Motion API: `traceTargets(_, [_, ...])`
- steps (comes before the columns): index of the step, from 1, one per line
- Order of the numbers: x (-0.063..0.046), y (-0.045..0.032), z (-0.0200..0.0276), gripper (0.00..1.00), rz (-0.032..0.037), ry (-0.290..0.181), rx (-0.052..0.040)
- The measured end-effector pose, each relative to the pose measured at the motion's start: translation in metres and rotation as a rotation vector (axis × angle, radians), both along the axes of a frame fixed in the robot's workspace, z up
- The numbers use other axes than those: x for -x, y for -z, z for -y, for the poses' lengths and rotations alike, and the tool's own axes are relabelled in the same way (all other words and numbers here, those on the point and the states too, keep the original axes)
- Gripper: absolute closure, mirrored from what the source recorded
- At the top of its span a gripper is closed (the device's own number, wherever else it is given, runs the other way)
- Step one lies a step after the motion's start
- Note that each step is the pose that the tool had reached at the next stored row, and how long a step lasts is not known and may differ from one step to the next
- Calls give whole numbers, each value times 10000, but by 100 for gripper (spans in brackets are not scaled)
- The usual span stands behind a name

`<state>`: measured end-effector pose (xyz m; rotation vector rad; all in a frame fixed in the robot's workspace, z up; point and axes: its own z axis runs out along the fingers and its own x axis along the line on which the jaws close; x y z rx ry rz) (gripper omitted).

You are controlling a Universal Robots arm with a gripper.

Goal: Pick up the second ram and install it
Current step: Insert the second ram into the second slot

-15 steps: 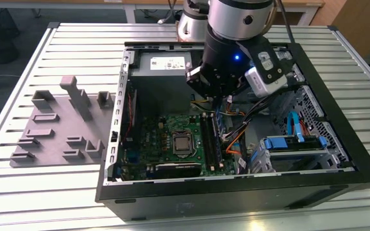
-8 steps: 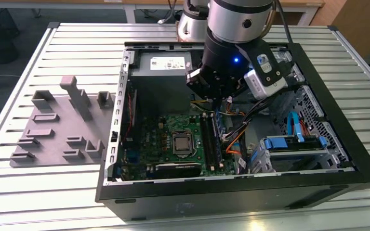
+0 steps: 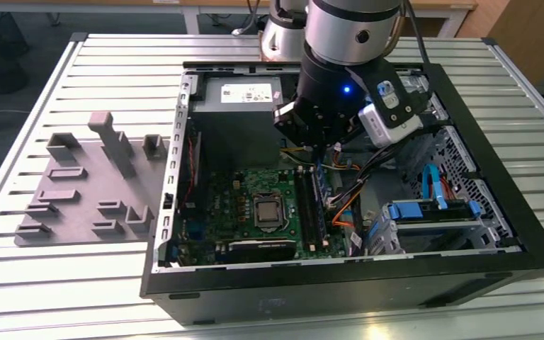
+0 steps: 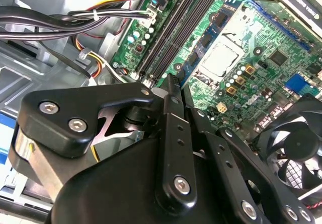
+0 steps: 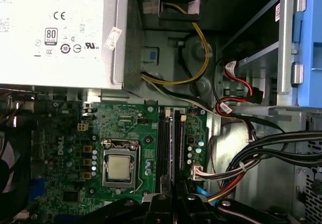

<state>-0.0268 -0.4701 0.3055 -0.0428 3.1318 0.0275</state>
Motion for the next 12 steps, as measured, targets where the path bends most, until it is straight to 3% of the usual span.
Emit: traceTargets(12, [0, 133, 0, 86, -26, 39, -1])
